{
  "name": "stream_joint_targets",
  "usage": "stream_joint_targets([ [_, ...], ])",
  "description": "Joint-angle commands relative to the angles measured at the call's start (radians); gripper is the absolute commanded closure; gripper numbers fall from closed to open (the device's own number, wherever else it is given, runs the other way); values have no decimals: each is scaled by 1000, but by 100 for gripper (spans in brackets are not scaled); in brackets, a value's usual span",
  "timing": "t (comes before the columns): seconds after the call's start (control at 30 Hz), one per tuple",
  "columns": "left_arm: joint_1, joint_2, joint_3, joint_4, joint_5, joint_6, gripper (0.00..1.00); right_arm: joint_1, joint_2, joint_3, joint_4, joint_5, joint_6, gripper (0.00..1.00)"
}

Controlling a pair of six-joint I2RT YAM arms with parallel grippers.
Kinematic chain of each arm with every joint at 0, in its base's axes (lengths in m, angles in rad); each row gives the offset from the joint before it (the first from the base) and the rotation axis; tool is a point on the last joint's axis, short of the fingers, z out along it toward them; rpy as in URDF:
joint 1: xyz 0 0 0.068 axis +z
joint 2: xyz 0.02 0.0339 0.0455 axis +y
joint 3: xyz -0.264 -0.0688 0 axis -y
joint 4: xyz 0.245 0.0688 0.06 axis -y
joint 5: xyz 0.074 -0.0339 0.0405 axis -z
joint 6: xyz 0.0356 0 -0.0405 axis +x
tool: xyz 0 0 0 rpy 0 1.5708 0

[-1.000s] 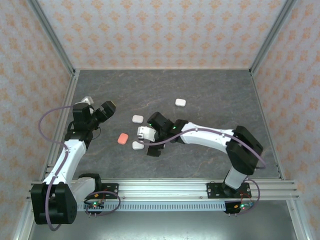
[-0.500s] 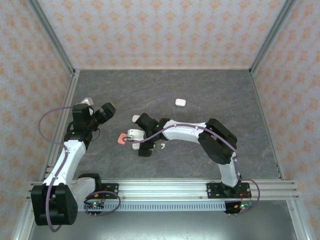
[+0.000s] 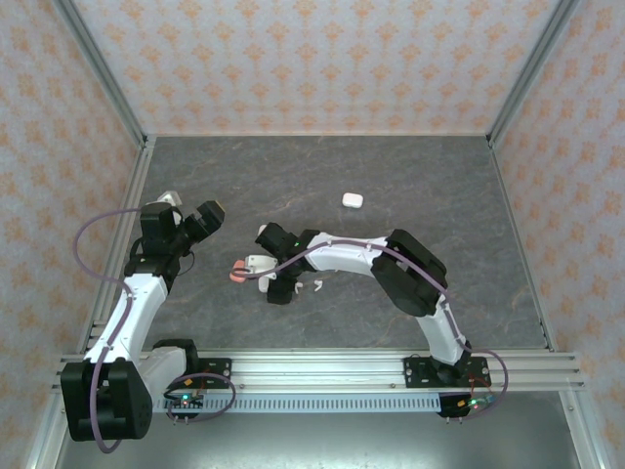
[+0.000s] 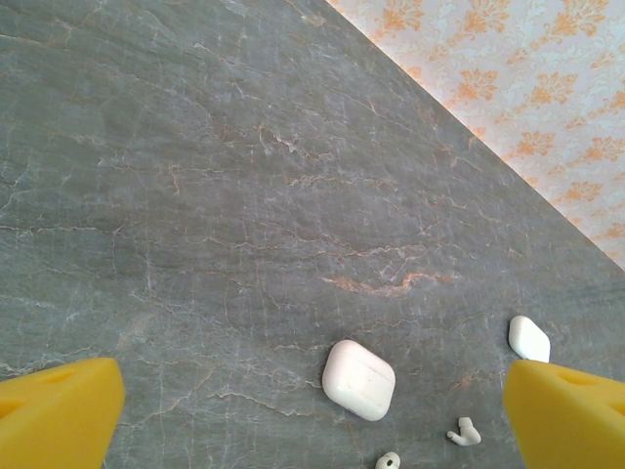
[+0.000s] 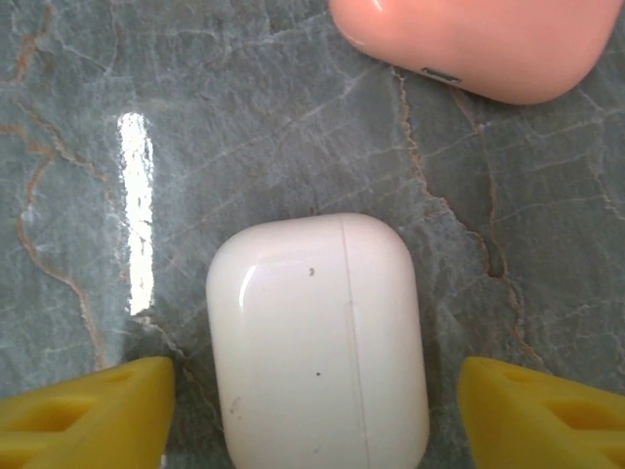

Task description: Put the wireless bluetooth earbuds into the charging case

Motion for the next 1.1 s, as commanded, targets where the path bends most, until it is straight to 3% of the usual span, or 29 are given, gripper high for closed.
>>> stream_joint_targets([
  [0.0,12,-26,3,-34,-11,15,1,4,41,28,-60,26,-1,35],
  [0.13,12,-28,4,-44,-10,15,1,4,67,53,-92,36,12,49],
  [0.3,12,-49,12,-80,13,47,1,3,48,38,-69,46,29,59],
  [0.57,12,-129,47,-153,97,82,1,-6,-121,-71,80,41,66,60],
  [0.87,-8,-80,102,-63,424,28,5,-94,-440,-291,241,37,123,60],
  [1.07,-147,-46,153,16,561,26,6,-165,-680,-452,347,54,119,60],
])
